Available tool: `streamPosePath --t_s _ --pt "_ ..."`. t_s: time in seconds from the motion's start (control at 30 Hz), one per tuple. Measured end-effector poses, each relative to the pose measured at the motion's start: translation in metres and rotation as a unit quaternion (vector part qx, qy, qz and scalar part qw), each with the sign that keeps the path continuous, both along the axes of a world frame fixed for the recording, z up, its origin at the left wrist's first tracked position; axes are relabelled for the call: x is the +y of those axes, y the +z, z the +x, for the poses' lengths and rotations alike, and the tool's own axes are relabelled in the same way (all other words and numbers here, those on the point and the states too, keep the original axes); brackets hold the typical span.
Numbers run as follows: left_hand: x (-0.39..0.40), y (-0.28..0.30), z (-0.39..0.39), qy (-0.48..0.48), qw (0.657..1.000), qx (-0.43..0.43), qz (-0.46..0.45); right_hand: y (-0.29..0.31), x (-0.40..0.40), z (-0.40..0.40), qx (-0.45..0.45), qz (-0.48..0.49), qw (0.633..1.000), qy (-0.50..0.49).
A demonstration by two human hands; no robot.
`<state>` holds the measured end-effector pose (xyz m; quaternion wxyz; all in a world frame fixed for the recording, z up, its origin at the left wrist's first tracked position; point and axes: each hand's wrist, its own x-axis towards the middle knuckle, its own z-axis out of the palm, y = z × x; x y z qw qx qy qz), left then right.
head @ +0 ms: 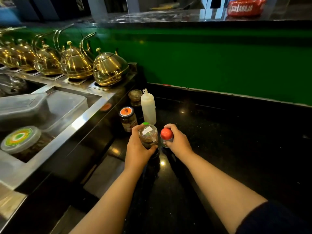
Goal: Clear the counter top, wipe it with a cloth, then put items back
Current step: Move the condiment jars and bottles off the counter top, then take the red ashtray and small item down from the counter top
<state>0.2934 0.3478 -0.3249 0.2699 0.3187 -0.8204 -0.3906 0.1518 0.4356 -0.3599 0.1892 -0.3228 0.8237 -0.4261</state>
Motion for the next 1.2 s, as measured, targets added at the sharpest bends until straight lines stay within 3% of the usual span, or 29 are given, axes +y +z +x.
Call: streamPosePath --t_s 0.33,0.57,0.93,1.2 --pt "0.013 0.031 -0.001 0.027 0.995 -0.081 -0.056 0.040 0.048 0.000 0.018 0.007 0.999 -0.030" --pt "0.034 0.101 -0.034 -0.028 0.990 -0.024 -0.133 0.129 0.109 -0.028 0.104 -0.046 0.987 -0.109" --pt "0.072 0.217 -0.205 -0.117 0.975 0.087 -0.165 0.274 0.170 -0.164 0.259 -0.080 0.944 -0.188" --pt "0.076 0.267 -0.338 -0.095 0.983 0.089 -0.132 0.292 0.171 -0.275 0.338 0.010 0.924 -0.179"
